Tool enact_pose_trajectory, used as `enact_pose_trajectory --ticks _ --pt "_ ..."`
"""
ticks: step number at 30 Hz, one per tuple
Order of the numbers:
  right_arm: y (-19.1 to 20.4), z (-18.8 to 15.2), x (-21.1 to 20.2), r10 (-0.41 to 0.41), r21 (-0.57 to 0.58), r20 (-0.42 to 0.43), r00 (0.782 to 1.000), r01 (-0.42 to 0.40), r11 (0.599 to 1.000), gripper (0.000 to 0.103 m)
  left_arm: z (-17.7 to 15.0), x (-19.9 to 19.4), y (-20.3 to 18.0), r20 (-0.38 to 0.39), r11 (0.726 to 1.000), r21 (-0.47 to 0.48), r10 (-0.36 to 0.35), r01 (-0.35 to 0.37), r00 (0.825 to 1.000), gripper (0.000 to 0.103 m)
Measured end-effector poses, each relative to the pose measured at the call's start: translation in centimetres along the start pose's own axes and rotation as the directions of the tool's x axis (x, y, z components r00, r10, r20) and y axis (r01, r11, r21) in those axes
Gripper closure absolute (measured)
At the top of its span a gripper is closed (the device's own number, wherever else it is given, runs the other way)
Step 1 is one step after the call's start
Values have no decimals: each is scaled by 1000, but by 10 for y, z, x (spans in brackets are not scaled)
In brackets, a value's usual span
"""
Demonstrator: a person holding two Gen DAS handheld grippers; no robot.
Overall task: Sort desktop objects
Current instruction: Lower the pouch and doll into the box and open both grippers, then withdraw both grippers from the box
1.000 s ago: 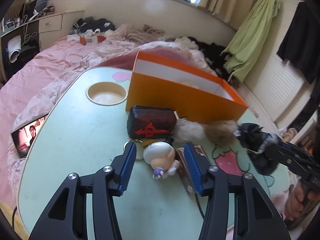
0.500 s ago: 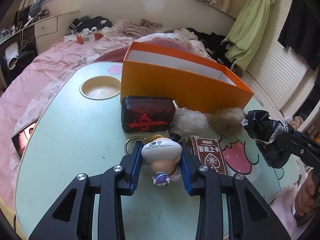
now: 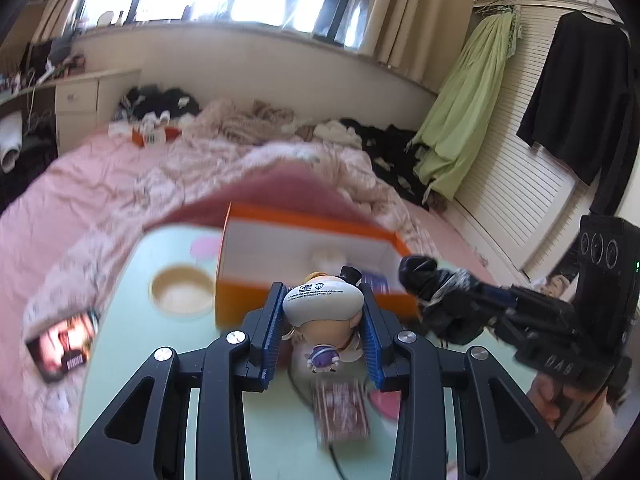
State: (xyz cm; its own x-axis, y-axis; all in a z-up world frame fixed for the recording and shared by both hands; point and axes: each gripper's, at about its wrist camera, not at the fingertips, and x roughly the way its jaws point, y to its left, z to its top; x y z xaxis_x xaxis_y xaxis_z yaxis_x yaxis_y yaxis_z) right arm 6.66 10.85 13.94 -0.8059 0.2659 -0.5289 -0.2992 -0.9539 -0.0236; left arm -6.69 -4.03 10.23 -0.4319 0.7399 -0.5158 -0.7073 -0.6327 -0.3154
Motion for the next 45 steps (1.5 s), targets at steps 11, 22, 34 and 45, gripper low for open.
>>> enact_pose_trajectory --ticks 11,22,34,45 --pt "-35 14 76 -135 13 -74 988 136 991 69 34 110 4 -204 993 -3 119 -122 972 64" --pt "-17 0 37 -133 -9 -23 991 133 991 19 4 35 8 -38 994 -34 105 -107 994 23" --pt "1 -82 17 -28 -14 -281 959 25 1000 14 -99 0 -9 -123 971 117 221 -207 967 22" --pt "6 -105 35 -140 -78 -364 921 120 990 0 -136 15 -18 -28 950 204 248 -237 968 12"
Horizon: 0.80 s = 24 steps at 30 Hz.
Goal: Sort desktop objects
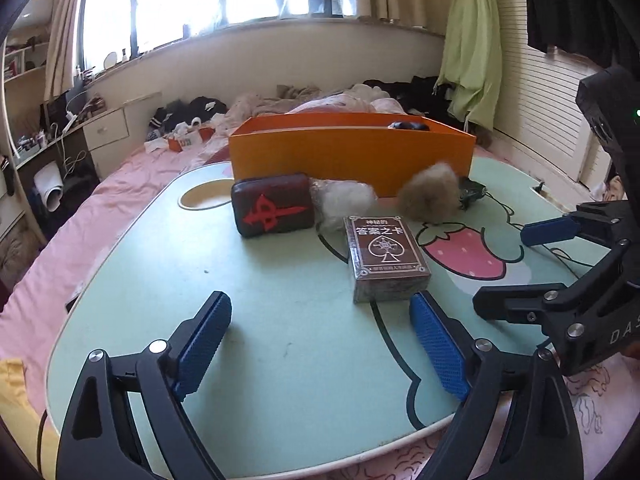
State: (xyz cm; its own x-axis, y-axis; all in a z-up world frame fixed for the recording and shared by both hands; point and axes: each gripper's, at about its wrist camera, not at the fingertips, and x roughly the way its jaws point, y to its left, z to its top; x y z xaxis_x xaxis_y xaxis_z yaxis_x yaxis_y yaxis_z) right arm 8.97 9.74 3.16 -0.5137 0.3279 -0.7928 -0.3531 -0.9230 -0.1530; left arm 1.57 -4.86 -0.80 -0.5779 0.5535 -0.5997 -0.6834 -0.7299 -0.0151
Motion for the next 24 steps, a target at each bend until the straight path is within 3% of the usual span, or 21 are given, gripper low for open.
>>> enact_pose_trajectory --ticks 24 --pt "-5 5 1 22 -23 21 1000 -22 999 0 1 2 2 14 1000 -12 -6 6 1000 9"
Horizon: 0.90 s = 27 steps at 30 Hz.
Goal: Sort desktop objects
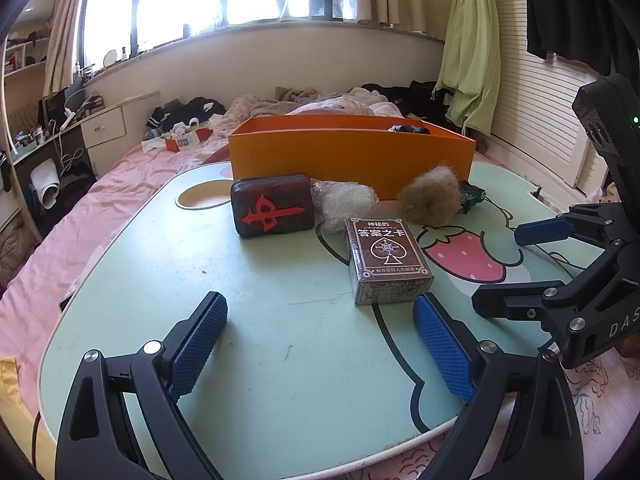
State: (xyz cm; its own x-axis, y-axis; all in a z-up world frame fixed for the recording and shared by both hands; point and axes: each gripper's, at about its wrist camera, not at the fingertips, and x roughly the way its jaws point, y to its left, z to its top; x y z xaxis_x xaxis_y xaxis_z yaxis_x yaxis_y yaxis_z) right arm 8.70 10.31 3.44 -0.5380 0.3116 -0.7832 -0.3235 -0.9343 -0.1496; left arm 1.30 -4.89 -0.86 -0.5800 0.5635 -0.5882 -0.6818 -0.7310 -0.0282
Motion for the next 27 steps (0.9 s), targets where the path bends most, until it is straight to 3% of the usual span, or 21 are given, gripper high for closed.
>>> enact_pose_trajectory --ticks 10,17,22,25,27 --pt "-7 -2 -1 -40 41 15 999 40 998 0 27 -11 -1 41 997 -19 -79 80 996 9" --pt "-20 -5 -4 -80 97 28 996 77 992 0 45 9 -14 -48 990 -18 -142 141 989 9" --pt "-31 -4 -18 -109 144 87 990 96 985 3 44 13 -7 -65 984 -59 -173 170 983 10" --pt "-45 1 -32 -161 197 149 976 130 972 3 41 15 -8 -72 984 -59 -174 170 982 12" --pt "-54 8 -36 -146 228 164 976 107 968 6 42 15 -12 -75 986 -42 -166 163 983 19"
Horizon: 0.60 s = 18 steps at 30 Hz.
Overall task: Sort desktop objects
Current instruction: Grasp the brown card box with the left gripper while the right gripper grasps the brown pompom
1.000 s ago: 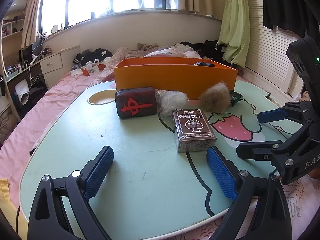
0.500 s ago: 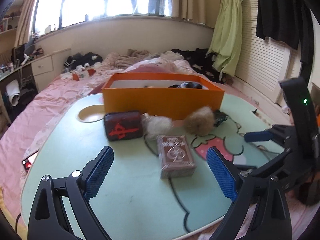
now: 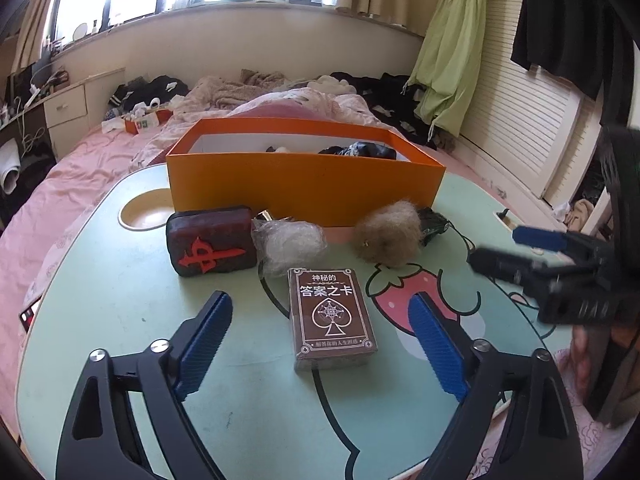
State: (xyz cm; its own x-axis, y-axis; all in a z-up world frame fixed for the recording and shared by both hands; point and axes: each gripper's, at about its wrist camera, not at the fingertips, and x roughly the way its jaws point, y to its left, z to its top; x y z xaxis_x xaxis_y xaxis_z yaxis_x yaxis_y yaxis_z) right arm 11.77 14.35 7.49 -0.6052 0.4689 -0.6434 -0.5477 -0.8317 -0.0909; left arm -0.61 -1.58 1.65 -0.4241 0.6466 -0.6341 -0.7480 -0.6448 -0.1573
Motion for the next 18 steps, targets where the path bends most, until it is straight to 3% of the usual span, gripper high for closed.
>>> enact_pose_trajectory --ticks 2,3,4,5,9,12,14,16,18 --pt "1 10 2 59 0 -6 998 -59 998 18 0 5 -6 -21 999 32 13 -12 1000 41" --pt "6 15 5 85 -19 -8 996 -85 996 25 -1 8 -9 -35 999 46 17 -15 999 46" --pt "11 19 7 98 -47 -7 995 -99 994 30 -2 9 -10 -41 999 52 16 -14 999 58" --pt "18 24 10 105 -81 -1 995 -104 991 32 -3 10 -11 -45 998 57 14 -11 999 61" --pt "43 36 21 145 -165 0 989 -143 976 32 -8 5 -10 -29 999 54 -1 2 1000 61" --pt "60 36 36 109 -229 -26 994 -112 967 38 -11 1 -7 -14 999 49 -1 2 1000 61" --pt "64 34 47 109 -246 -57 992 -120 962 68 -13 -2 -7 -5 999 47 -7 7 1000 61" --pt "67 31 50 89 -269 -63 994 -102 958 79 -14 -4 -5 1 999 42 -7 7 1000 61" --pt "68 28 49 117 -279 -77 990 -135 951 80 -14 -5 -3 3 1000 30 -7 7 1000 61"
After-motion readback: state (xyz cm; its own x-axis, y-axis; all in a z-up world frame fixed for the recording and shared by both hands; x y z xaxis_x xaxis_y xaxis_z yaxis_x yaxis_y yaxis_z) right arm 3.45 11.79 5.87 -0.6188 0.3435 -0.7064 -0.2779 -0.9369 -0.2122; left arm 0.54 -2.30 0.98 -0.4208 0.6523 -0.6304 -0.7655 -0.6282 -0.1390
